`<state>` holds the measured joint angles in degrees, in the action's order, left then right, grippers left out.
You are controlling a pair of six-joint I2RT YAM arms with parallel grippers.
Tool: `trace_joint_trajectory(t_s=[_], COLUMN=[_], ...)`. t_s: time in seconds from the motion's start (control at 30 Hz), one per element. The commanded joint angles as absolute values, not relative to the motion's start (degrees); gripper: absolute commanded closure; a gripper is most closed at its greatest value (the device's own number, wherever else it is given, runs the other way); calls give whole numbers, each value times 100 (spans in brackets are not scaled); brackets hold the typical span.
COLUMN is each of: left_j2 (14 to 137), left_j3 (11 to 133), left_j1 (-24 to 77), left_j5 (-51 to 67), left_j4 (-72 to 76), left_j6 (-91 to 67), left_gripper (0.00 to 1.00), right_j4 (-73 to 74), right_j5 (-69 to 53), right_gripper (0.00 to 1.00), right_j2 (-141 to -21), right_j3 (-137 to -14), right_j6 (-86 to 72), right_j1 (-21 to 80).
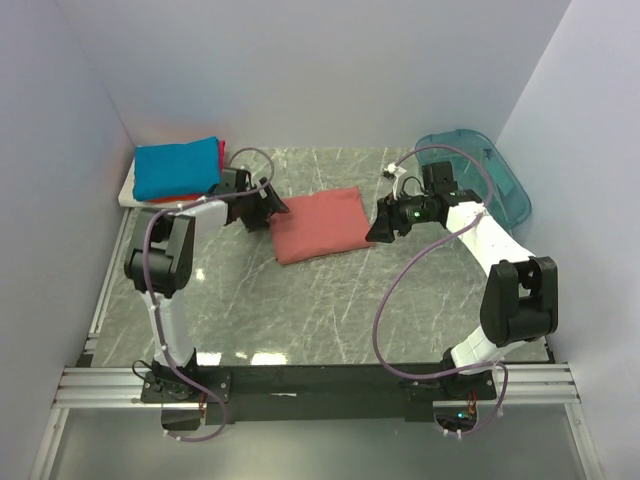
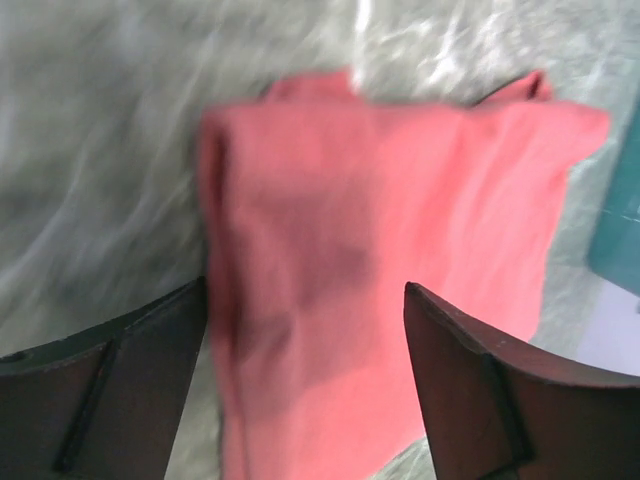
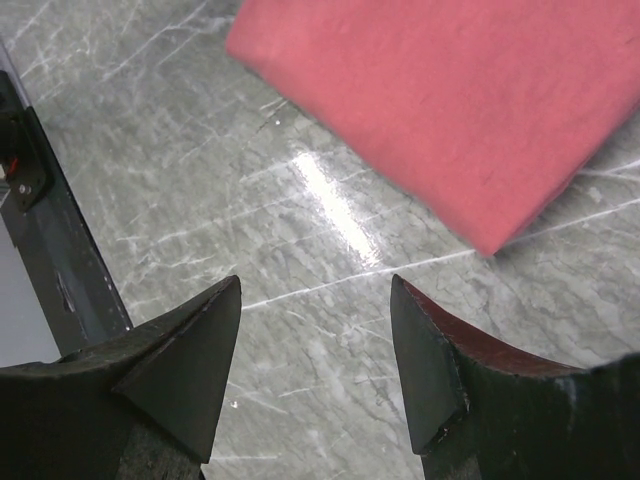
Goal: Fold and stack the t-shirts
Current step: Neatly place the folded tshirt to the corner
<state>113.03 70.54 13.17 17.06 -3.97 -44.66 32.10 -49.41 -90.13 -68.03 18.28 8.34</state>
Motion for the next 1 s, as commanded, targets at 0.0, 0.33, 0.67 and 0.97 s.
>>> trace_joint_trajectory(t_s=[0.0,0.33,0.67,0.97], left_j2=[11943,12576,12735,12069], left_j3=[7400,7383,7436,6724], left_j1=[1301,1511,1723,1731], left_j5=[2326,3085,2918,2795], left_j4=[-992,-721,-546,614], left_j6=[-4289,-4675,-4851,-4711], left_gripper=[15,23,61,100], right_j4=[3032,3041,3067,3173], right_j5=[-5176,-5388,-5590,-5757], right_gripper=[32,32,32,32], right_j2=[-8833,-8939,-8921,-8921], right_j3=[-6785,-6803,-6803,-6829], right_j6=[1837,1846,1837,1872], right_j1=[791,668,448,290])
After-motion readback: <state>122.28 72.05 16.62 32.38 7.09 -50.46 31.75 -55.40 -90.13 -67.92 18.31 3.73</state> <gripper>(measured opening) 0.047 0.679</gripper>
